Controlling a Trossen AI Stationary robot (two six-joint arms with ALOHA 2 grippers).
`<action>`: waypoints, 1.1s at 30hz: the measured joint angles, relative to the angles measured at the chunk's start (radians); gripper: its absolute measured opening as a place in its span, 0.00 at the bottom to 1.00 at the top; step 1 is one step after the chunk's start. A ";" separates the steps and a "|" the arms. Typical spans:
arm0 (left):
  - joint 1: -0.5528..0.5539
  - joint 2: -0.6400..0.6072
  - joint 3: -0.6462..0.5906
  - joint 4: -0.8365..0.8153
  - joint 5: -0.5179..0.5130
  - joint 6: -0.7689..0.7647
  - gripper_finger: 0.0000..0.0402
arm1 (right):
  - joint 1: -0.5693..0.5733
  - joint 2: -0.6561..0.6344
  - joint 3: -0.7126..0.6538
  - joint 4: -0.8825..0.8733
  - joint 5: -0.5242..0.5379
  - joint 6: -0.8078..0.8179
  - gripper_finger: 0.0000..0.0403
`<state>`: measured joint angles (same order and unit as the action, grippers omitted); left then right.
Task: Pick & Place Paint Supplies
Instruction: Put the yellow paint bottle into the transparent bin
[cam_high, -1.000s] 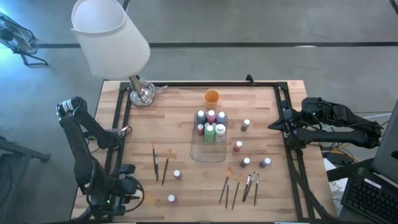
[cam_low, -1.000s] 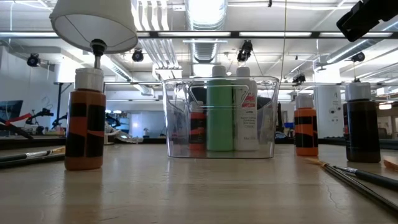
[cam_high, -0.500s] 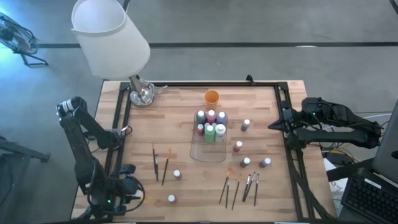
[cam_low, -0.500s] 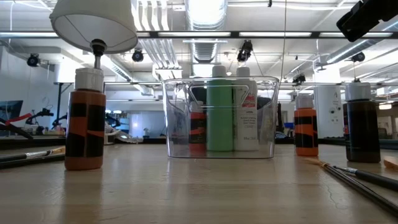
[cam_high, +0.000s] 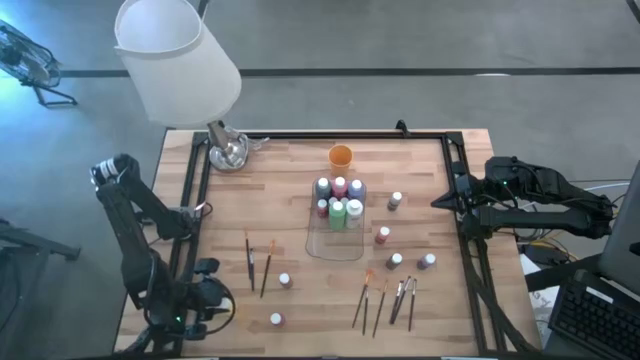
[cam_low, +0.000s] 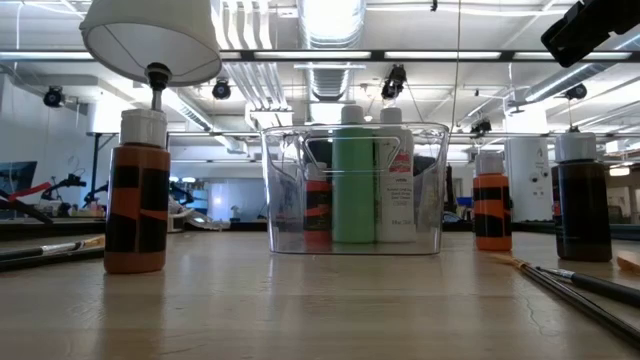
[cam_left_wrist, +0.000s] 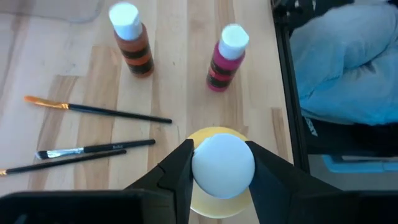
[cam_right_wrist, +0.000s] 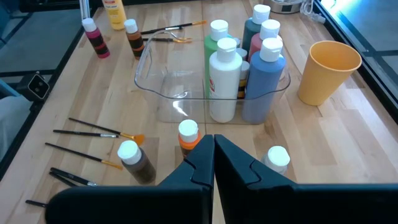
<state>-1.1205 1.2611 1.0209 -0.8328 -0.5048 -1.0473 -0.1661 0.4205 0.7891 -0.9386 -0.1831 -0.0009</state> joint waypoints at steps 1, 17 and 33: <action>0.005 -0.003 0.004 -0.004 -0.003 0.003 0.32 | 0.000 0.000 0.000 0.000 0.000 0.000 0.02; 0.198 -0.022 0.091 -0.059 -0.060 0.227 0.32 | 0.000 0.000 0.000 0.000 0.000 0.000 0.02; 0.497 -0.022 0.226 -0.171 -0.115 0.440 0.32 | 0.000 0.000 0.000 0.000 0.000 0.000 0.02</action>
<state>-0.6239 1.2388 1.2469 -1.0039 -0.6199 -0.6076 -0.1661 0.4205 0.7891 -0.9382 -0.1830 -0.0010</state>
